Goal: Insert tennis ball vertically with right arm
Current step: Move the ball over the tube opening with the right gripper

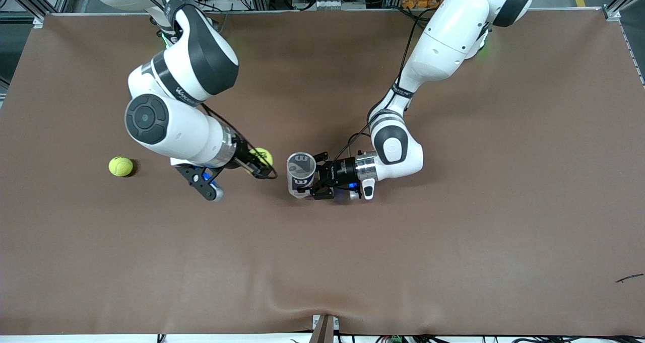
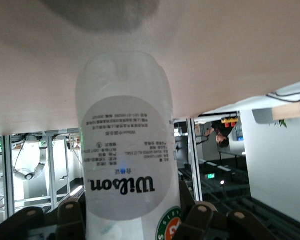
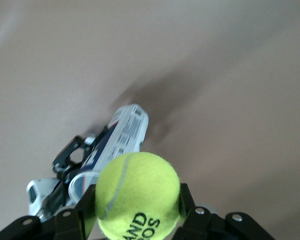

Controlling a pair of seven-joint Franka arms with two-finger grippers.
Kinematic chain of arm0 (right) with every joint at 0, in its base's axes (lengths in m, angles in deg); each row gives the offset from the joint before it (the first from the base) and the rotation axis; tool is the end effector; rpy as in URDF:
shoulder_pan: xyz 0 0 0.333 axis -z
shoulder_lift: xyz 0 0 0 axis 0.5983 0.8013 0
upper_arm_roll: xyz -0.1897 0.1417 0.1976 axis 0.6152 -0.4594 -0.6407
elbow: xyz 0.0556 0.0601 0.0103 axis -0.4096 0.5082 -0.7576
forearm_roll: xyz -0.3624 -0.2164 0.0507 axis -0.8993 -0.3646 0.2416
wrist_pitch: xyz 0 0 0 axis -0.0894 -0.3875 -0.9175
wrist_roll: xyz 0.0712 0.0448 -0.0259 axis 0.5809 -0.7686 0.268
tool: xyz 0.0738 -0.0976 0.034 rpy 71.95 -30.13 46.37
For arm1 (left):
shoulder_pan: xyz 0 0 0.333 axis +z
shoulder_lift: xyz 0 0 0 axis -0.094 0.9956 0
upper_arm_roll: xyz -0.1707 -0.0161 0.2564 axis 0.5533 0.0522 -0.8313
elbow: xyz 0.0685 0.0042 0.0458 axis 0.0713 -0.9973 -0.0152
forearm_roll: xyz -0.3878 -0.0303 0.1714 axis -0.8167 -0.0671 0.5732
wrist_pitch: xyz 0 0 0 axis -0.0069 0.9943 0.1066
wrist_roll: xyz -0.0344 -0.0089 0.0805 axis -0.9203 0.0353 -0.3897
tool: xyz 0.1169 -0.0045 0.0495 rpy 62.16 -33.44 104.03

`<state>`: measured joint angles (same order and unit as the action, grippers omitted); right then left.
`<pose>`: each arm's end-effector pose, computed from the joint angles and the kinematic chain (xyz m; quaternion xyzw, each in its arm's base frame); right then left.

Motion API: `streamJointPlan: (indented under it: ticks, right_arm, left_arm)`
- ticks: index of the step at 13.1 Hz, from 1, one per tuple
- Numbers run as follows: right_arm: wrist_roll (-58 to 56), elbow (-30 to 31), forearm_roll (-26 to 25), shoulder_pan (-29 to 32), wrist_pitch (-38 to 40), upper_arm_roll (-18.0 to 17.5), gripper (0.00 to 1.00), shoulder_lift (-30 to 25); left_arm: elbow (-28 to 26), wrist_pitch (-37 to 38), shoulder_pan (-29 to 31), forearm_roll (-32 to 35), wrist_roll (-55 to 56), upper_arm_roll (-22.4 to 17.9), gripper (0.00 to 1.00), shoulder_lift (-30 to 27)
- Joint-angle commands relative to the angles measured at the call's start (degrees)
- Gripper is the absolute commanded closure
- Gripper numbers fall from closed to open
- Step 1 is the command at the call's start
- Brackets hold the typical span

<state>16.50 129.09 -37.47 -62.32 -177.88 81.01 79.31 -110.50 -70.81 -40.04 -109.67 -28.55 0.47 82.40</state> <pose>0.6436 0.3476 0.4393 -0.9139 0.3671 0.1395 0.1028 0.5732 -0.4710 0.1251 0.5428 0.5615 -0.3854 0.4915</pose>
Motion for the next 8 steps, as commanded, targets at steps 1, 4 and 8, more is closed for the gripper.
streamJointPlan:
  ticks: [1, 4, 8]
  right_arm:
    - [1.22, 0.26, 7.21, 2.53, 0.28, 0.45, 0.46, 0.02]
    - [2.37, 0.34, 9.96, 1.31, -2.69, 0.54, 0.46, 1.86]
    - [5.35, 1.13, 5.93, -4.22, -3.85, 0.63, 0.47, 3.44]
  left_arm:
    - [-0.06, -4.41, -2.52, -0.28, 1.18, -0.36, 0.35, 0.58]
    - [-0.15, -4.51, -2.44, -0.28, 0.83, -0.36, 0.35, 0.50]
    - [0.38, -4.51, -2.35, -0.37, -0.14, -0.36, 0.34, 1.29]
